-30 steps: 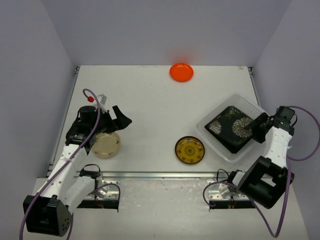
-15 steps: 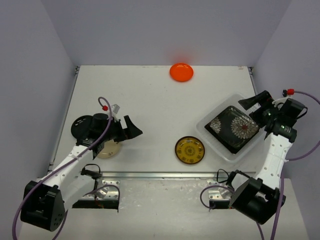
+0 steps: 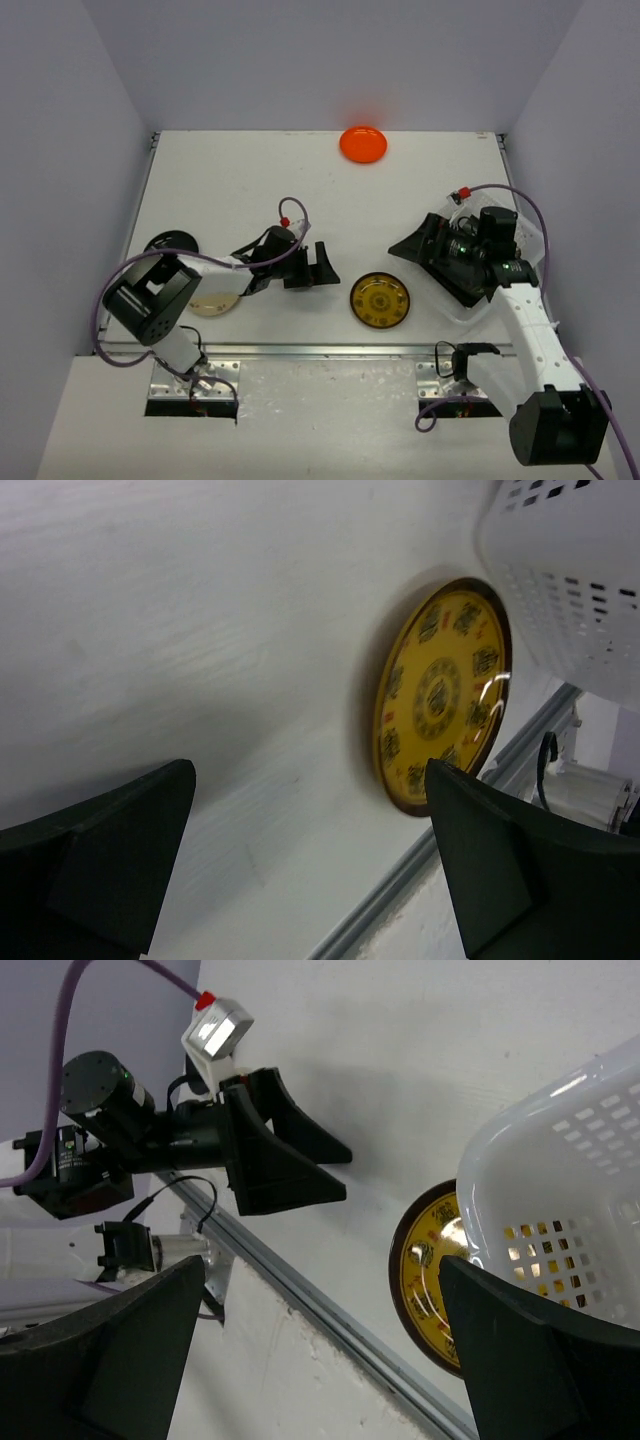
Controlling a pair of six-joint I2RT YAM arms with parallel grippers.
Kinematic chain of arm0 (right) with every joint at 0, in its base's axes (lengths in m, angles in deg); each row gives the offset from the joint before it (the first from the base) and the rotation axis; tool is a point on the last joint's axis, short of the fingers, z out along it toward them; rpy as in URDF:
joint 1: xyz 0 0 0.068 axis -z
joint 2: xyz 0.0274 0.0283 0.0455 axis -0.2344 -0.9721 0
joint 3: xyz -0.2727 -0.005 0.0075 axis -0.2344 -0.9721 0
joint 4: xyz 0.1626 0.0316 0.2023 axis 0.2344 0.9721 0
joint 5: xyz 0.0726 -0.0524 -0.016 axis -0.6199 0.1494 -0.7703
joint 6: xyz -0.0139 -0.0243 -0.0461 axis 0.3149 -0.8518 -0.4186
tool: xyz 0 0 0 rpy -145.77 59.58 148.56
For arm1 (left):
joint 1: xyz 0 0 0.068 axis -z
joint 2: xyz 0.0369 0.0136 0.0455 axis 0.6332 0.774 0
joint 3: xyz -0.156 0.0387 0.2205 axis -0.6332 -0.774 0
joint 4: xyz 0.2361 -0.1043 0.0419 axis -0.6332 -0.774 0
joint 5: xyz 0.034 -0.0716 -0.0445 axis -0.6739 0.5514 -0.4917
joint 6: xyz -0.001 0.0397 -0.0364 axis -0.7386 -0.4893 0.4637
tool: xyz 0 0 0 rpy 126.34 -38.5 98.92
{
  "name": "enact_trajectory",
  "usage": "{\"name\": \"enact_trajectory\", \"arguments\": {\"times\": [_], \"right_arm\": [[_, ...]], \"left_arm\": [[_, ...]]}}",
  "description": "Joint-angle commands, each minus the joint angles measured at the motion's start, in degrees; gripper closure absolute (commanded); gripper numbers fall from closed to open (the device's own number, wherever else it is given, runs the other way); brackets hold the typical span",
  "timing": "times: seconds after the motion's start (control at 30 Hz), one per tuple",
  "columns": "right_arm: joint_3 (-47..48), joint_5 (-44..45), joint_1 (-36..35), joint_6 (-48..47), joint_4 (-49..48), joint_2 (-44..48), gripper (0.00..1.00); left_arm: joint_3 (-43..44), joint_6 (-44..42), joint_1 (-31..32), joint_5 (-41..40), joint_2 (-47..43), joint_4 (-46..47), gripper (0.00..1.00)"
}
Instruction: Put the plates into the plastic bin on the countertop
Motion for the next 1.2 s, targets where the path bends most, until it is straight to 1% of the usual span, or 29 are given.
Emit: {"name": "enact_trajectory", "arguments": {"times": [0.0, 0.07, 0.1, 0.13, 0.17, 0.23, 0.27, 0.33, 0.37, 0.4, 0.47, 0.53, 0.67, 0.73, 0.8, 1.03, 1.17], "right_arm": [[-2.8, -1.7, 0.1, 0.6, -3.5, 5.6, 0.01], [-3.5, -0.7, 0.1, 0.7, -3.3, 6.5, 0.01], [-3.8, -0.4, 0.1, 0.6, -3.0, 7.8, 0.01], [-3.7, -0.3, 0.1, 0.4, -2.3, 8.6, 0.01], [-3.5, -0.2, 0.1, 0.2, -1.8, 9.0, 0.01], [-3.1, -0.5, 0.1, -0.8, -0.7, 9.6, 0.01], [-2.8, -0.4, 0.1, -1.4, 0.2, 10.1, 0.01], [-2.2, -0.1, 0.1, -2.4, 1.2, 10.6, 0.01], [-2.0, 0.3, 0.1, -2.7, 1.6, 10.8, 0.01], [-1.8, 0.6, 0.1, -2.8, 1.8, 10.9, 0.01], [-1.6, 1.0, 0.1, -3.2, 1.9, 10.8, 0.01], [-1.9, 1.5, 0.1, -3.4, 1.8, 10.3, 0.01], [-2.9, 2.7, 0.1, -3.3, 1.7, 9.1, 0.01], [-3.9, 3.5, 0.1, -2.6, 1.0, 8.5, 0.01], [-5.0, 3.3, 0.1, -2.0, -0.2, 8.3, 0.01], [-7.6, 1.6, 0.1, -1.4, -3.5, 6.5, 0.01], [-8.3, -0.1, 0.1, -4.1, -2.7, 2.0, 0.01]], "left_arm": [[7.4, 2.8, 5.2, -3.1, 10.2, 7.1, 0.05], [9.2, 3.7, 6.7, -4.6, 13.0, 7.5, 0.10], [10.2, 4.7, 7.4, -5.1, 15.7, 8.5, 0.18], [10.6, 5.9, 7.6, -5.2, 17.9, 8.9, 0.28], [10.9, 6.2, 7.7, -5.1, 18.9, 9.4, 0.36], [11.4, 6.4, 8.0, -5.2, 20.7, 10.0, 0.48], [11.8, 6.3, 8.1, -5.2, 22.0, 10.0, 0.58], [12.1, 6.0, 8.1, -4.1, 23.7, 10.8, 0.63], [12.4, 5.6, 8.3, -3.2, 24.4, 11.0, 0.69], [12.7, 4.9, 8.3, -2.6, 25.0, 11.1, 0.77], [13.6, 3.1, 8.7, -1.8, 25.9, 9.9, 0.98], [13.7, 1.9, 9.0, -2.5, 25.1, 8.1, 1.00], [11.4, 0.5, 9.0, -4.6, 21.9, 7.6, 1.00], [9.3, -0.7, 9.0, -6.5, 16.8, 7.0, 1.00], [7.3, -1.1, 9.0, -7.9, 14.2, 6.9, 1.00], [1.5, -0.9, 9.0, -8.5, 2.1, 7.7, 1.00], [-1.8, -1.1, 9.0, -11.3, -9.1, 3.6, 1.00]]}}
